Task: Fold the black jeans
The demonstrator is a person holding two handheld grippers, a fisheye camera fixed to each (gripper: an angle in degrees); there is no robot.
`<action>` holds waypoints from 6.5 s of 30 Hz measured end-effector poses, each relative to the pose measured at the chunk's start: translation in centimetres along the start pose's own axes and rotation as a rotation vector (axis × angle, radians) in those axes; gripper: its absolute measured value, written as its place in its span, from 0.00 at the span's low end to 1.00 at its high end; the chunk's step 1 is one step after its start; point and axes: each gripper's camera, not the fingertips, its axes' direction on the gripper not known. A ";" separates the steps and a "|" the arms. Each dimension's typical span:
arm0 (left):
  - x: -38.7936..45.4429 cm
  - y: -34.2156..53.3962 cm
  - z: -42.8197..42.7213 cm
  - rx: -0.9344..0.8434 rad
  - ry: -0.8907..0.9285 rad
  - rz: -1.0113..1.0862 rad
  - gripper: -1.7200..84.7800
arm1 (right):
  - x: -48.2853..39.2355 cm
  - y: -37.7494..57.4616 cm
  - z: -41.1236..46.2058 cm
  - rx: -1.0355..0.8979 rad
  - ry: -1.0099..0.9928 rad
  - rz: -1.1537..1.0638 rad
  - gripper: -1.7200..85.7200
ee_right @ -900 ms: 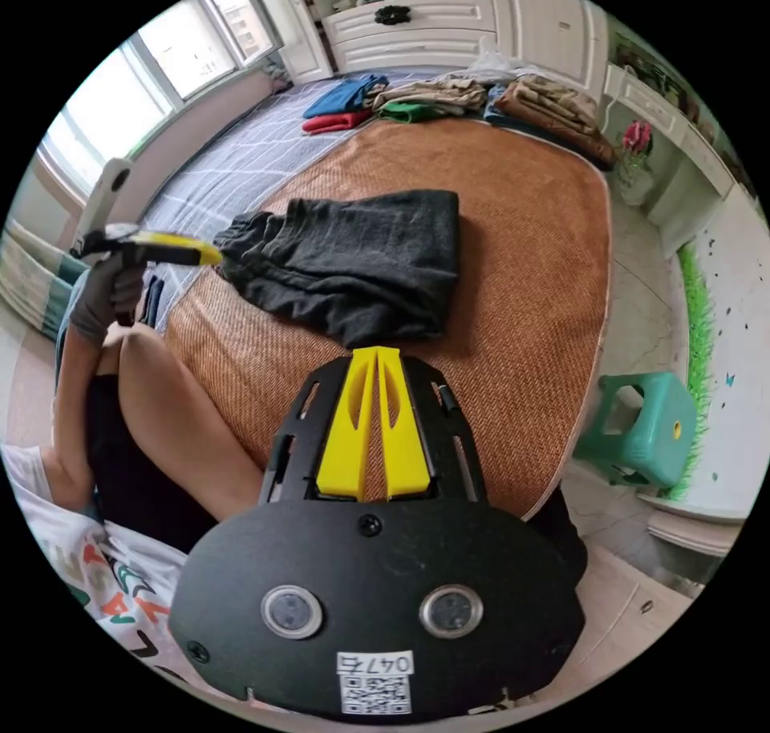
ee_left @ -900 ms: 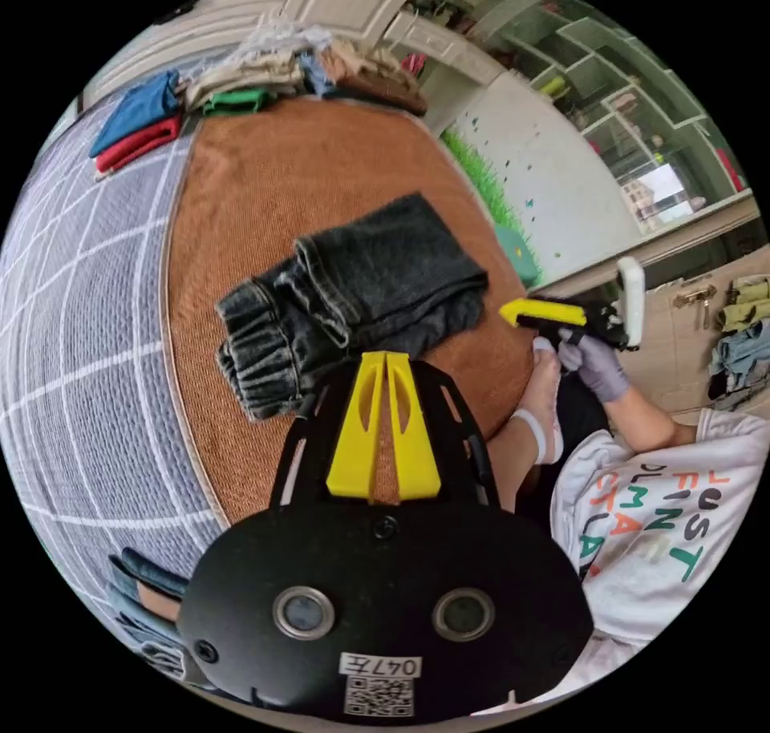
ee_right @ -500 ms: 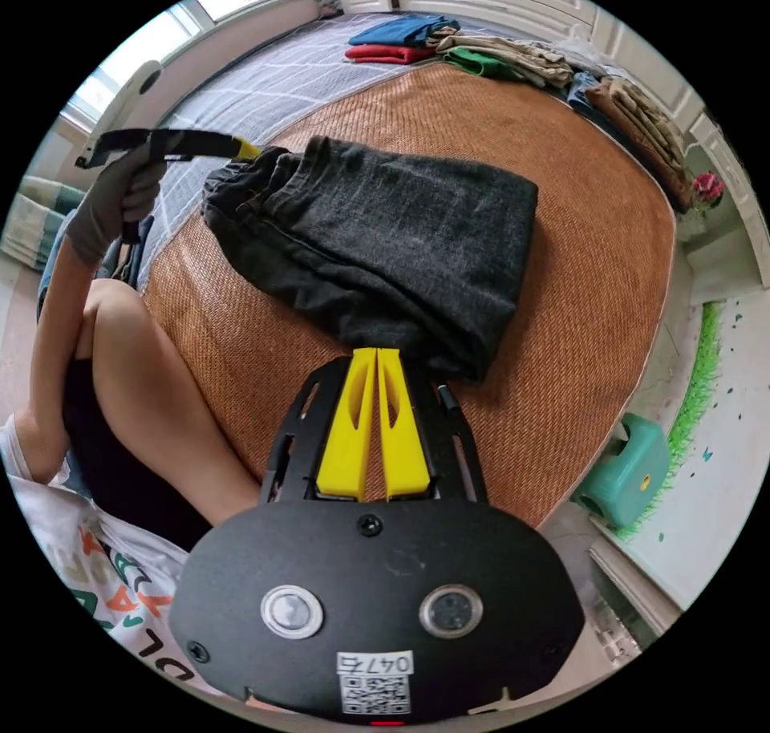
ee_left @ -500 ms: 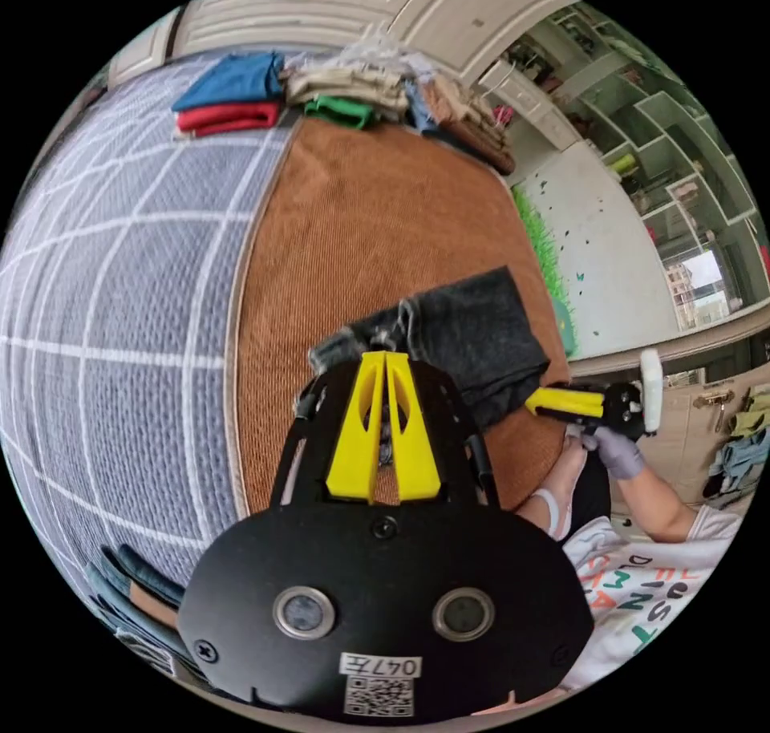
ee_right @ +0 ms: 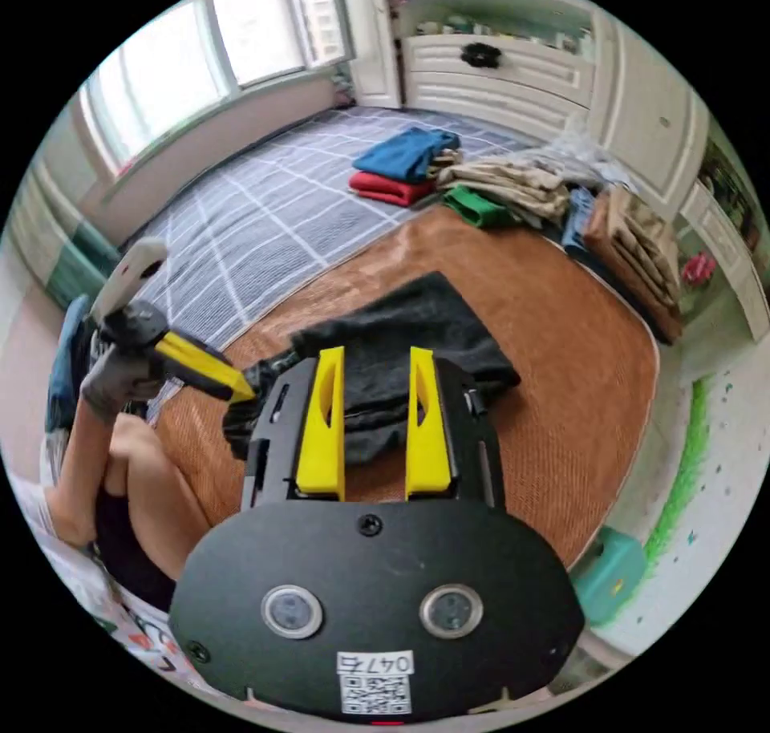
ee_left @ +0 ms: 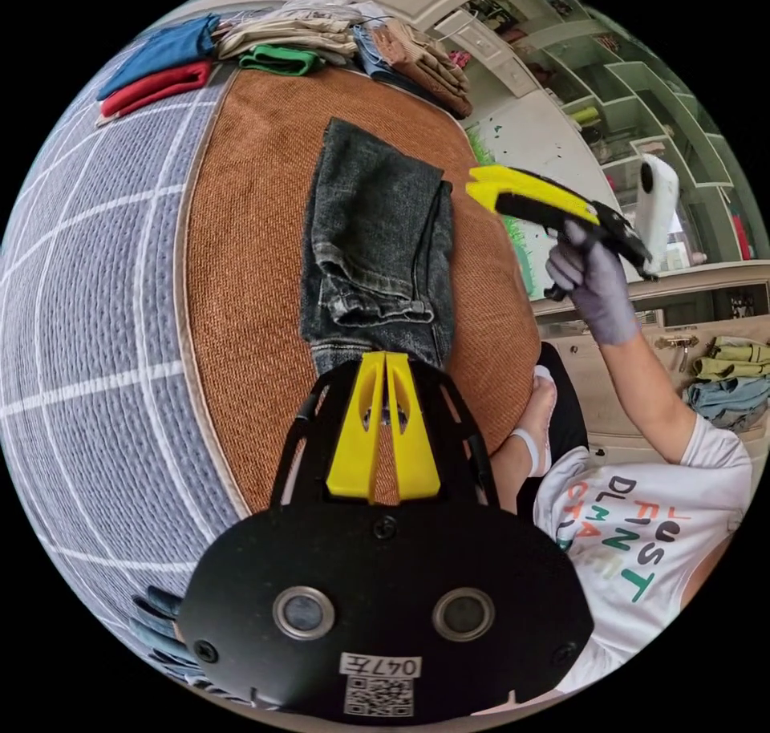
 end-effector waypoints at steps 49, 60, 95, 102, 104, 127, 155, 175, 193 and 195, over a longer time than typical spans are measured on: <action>-9.0 0.0 3.8 0.153 0.148 -0.091 0.01 | 5.2 -14.1 -0.9 -0.066 -0.111 -0.180 0.14; -10.6 2.3 3.0 0.173 0.036 -0.189 0.01 | -18.1 -0.9 10.6 -0.395 0.100 -0.698 0.04; -0.6 7.7 -6.1 0.195 -0.043 0.122 0.01 | -6.5 21.6 7.2 -0.273 -0.858 0.003 0.01; -8.9 10.6 -9.2 0.228 0.102 -0.024 0.01 | -5.3 23.9 3.0 -0.091 -0.452 -0.053 0.12; -8.7 8.7 -8.9 0.202 0.116 0.005 0.02 | -3.7 25.8 1.9 -0.096 -0.226 -0.057 0.18; -18.5 9.0 -15.5 0.234 0.055 -0.324 0.01 | -13.7 20.3 8.8 -0.144 -0.709 -0.312 0.07; 2.5 7.5 -18.2 0.221 -0.520 -0.395 0.01 | 22.1 43.0 -9.5 -0.123 0.173 0.087 0.03; 31.7 4.0 -16.9 0.326 -0.884 -0.139 0.01 | 38.4 104.8 -39.7 -0.107 0.698 0.398 0.01; 37.4 3.1 -15.9 0.228 -1.041 -0.146 0.01 | 49.6 112.5 -37.6 -0.091 0.568 0.426 0.01; 37.0 3.3 -16.4 0.233 -1.025 -0.156 0.01 | 51.1 112.7 -37.1 -0.118 0.558 0.453 0.01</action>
